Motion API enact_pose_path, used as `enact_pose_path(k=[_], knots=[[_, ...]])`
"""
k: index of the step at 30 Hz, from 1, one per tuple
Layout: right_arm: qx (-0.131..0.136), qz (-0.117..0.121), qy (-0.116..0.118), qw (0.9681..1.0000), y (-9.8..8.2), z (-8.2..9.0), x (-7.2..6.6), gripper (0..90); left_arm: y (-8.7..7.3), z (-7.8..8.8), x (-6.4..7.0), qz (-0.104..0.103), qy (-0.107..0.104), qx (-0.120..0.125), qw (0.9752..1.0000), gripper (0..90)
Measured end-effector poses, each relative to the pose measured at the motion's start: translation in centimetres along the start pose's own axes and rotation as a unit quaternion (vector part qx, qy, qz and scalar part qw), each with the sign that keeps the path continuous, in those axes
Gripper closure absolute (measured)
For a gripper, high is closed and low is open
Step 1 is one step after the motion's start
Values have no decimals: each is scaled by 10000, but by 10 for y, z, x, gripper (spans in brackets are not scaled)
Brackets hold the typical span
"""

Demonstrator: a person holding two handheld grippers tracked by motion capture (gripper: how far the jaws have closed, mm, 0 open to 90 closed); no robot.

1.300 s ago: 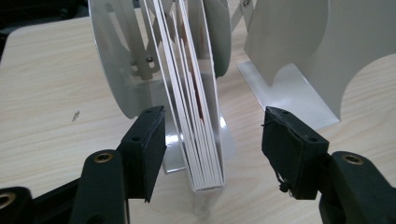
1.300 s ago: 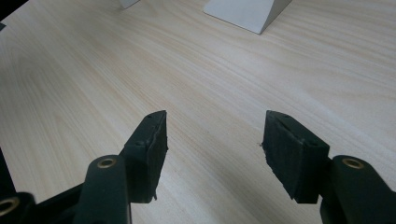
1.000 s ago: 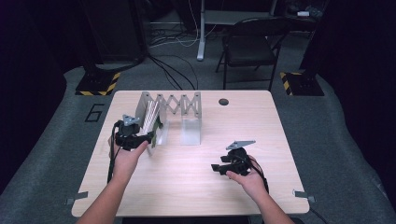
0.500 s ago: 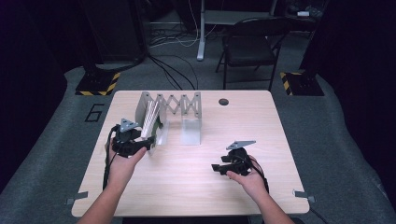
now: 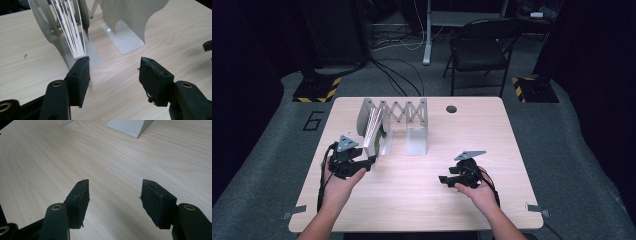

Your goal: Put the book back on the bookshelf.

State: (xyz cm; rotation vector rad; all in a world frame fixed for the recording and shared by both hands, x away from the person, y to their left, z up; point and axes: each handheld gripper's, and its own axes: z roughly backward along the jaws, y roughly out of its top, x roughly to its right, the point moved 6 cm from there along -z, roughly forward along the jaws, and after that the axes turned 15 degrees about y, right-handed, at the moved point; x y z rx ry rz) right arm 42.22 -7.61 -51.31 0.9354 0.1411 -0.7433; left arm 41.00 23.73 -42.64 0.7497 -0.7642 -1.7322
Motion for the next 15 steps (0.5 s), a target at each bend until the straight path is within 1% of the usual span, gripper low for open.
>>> enact_pose_path(k=[2, 3, 6, 8, 9, 12, 15], knots=[[0, -3, -7, 10000, 0, 0, 0, 396, -5, 0, 3, -12, -59, 4, 10000, 419], [6, -6, 5, 10000, 0, 0, 0, 396, -8, 0, 3, -71, -90, -52, 9999, 420], [-4, 4, -6, 10000, 0, 0, 0, 396, -18, -2, 6, -71, -108, -80, 9999, 420], [-14, 53, -10, 10000, 0, 0, 0, 396, -24, -4, 8, -74, -183, -112, 9997, 420], [-12, 53, -13, 10000, 0, 0, 0, 396, -27, -6, 9, -90, -184, -123, 9997, 419], [5, 17, -15, 10000, 0, 0, 0, 396, -36, -9, 12, -68, -265, -166, 9995, 419], [2, 9, -15, 10000, 0, 0, 0, 396, -43, -11, 15, -105, -360, -178, 9991, 420]])
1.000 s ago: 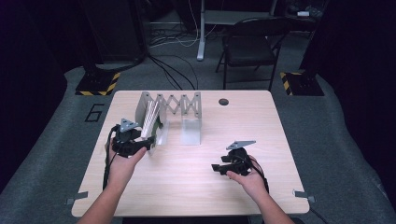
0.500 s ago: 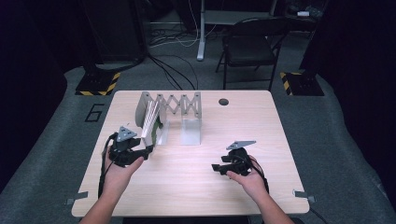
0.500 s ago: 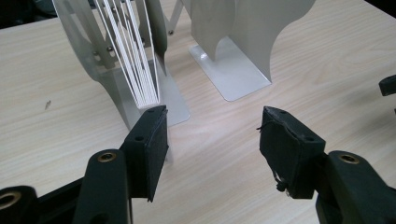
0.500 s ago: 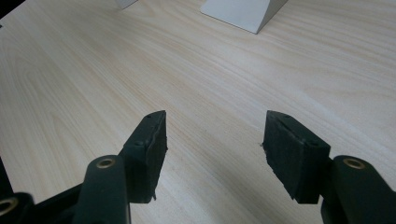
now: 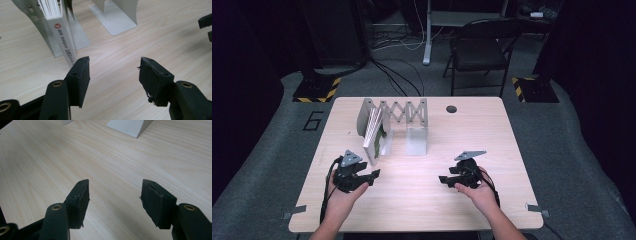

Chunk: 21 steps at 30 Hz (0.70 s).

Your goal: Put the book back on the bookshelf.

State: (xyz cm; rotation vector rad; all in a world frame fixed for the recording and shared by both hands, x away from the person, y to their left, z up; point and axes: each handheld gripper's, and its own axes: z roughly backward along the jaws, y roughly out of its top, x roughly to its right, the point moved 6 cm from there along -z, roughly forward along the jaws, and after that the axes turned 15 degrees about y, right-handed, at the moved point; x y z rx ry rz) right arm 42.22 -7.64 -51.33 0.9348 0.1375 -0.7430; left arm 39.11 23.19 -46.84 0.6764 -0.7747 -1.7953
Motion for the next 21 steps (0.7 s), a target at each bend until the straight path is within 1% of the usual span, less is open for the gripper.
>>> enact_pose_path(k=[1, 5, 7, 8, 10, 13, 15, 16, 18, 19, 20, 21], knots=[[0, -29, -3, 10000, 0, 0, 0, 396, -1, -1, 1, 13, -13, 31, 10000, 419], [-9, 17, -10, 10000, 0, 0, 0, 396, -7, -2, 3, -1, -132, 50, 9999, 419], [-2, -6, -13, 10000, 0, 0, 0, 396, -10, -3, 3, -31, -135, 61, 9999, 419], [-5, 6, -20, 10000, 0, 0, 0, 396, -12, -4, 3, -15, -127, 100, 9999, 419], [-2, 21, -20, 10000, 0, 0, 0, 396, -15, -5, 3, -17, -152, 91, 9998, 419], [-10, 54, -40, 10000, 0, 0, 0, 396, -22, -9, 0, 58, -79, 138, 9999, 419], [-7, 86, -62, 9999, 0, 0, 1, 396, -27, -13, -2, -135, -37, 58, 9999, 419], [-6, 91, -73, 9999, 0, 1, 1, 396, -29, -14, -3, -183, -3, 27, 9998, 419], [-32, 122, -108, 9999, 0, 0, 2, 397, -32, -15, -5, -248, 36, 24, 9997, 419], [-33, 105, -113, 9999, 0, 0, 1, 397, -33, -16, -6, -243, 26, -16, 9997, 419], [-27, 194, -139, 9997, 0, 0, 2, 396, -34, -16, -6, -253, 32, -22, 9997, 419], [-18, 208, -163, 9997, 0, 0, 3, 396, -35, -18, -6, -219, 19, -8, 9998, 419]])
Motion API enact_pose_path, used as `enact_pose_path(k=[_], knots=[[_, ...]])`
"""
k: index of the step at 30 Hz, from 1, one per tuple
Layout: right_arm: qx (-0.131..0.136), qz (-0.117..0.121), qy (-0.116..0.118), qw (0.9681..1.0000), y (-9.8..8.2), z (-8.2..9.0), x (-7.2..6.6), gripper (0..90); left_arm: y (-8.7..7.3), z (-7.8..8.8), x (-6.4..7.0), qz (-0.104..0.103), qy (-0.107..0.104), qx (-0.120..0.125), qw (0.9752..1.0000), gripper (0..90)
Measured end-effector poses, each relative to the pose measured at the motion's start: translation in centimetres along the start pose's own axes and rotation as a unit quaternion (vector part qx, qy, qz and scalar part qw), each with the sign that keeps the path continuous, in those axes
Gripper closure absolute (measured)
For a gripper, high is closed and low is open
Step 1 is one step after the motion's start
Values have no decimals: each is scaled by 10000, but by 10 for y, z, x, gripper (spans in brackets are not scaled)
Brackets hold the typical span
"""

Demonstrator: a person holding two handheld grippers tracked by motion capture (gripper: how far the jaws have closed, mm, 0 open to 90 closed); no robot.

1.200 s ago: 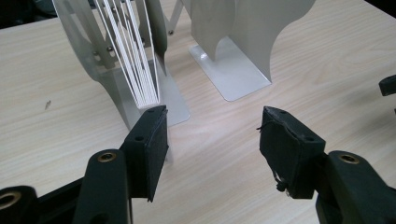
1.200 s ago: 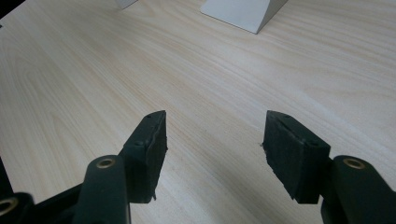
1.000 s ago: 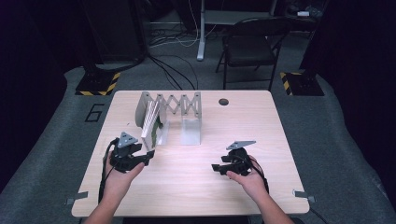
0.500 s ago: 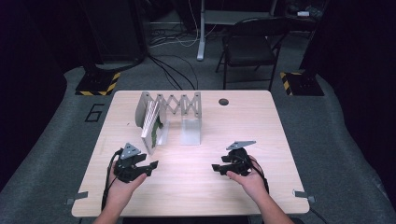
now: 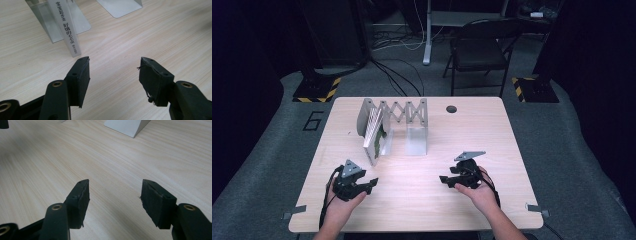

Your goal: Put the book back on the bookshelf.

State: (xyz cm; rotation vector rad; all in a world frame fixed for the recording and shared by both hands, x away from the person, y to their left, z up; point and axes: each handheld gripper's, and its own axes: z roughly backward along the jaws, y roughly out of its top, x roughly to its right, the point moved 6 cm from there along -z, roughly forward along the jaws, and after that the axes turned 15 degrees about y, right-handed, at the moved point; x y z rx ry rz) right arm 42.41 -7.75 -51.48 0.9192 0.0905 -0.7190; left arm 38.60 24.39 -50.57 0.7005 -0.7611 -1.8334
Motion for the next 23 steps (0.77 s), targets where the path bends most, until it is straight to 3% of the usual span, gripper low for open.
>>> enact_pose_path(k=[3, 5, 10, 16, 23], knots=[[-62, -94, -28, 9999, -1, -1, -1, 397, -2, -2, -1, 43, -47, -30, 10000, 418], [-45, 33, -81, 10000, -1, -3, 2, 398, -4, -4, 0, 21, -82, -48, 10000, 418], [-54, 32, -117, 9999, -2, -6, 4, 397, -10, -10, -3, -51, -214, 44, 9997, 416], [-90, -101, -131, 9998, -5, -7, 6, 397, -19, -19, -8, 15, -177, -126, 9998, 415], [-77, -71, -157, 9998, -7, -6, 9, 396, -20, -26, -11, 45, -66, -197, 9998, 403]])
